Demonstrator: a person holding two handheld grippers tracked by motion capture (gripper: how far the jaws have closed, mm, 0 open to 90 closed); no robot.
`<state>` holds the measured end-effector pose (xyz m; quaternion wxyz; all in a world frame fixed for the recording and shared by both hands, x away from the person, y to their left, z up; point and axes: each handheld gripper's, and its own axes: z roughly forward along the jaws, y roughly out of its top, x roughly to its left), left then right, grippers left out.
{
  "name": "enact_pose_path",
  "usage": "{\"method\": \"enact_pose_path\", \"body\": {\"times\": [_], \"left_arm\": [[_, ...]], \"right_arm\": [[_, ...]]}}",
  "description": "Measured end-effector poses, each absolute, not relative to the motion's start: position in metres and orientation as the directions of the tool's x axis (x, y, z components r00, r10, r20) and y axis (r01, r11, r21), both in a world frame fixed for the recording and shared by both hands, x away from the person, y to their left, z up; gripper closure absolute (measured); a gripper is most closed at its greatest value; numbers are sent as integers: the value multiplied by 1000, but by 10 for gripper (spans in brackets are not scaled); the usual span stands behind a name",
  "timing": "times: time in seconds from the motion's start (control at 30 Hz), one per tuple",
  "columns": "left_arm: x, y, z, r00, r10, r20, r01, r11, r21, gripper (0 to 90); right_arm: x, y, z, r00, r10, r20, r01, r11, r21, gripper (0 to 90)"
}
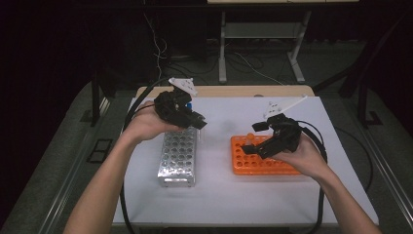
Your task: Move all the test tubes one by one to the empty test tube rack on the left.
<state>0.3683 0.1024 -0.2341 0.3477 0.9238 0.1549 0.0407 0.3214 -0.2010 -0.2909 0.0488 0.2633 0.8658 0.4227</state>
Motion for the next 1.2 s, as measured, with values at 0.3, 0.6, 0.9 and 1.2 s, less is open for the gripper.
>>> {"method": "enact_pose_path", "body": {"times": [0.3, 0.6, 0.9, 1.2], "left_arm": [[386, 118, -238, 914, 404, -21, 315, -678, 664, 746], [404, 127, -257, 889, 457, -35, 359, -647, 673, 746], [419, 134, -274, 858, 513, -33, 399, -623, 673, 746], [429, 137, -291, 833, 552, -39, 425, -594, 684, 746]], "right_arm": [[317, -226, -295, -829, 537, 156, 446, 465, 765, 2], [313, -242, -304, -814, 558, 161, 468, 466, 750, 2], [312, -248, -308, -813, 559, 163, 472, 469, 746, 3], [312, -251, -313, -810, 562, 167, 478, 468, 743, 3]]}}
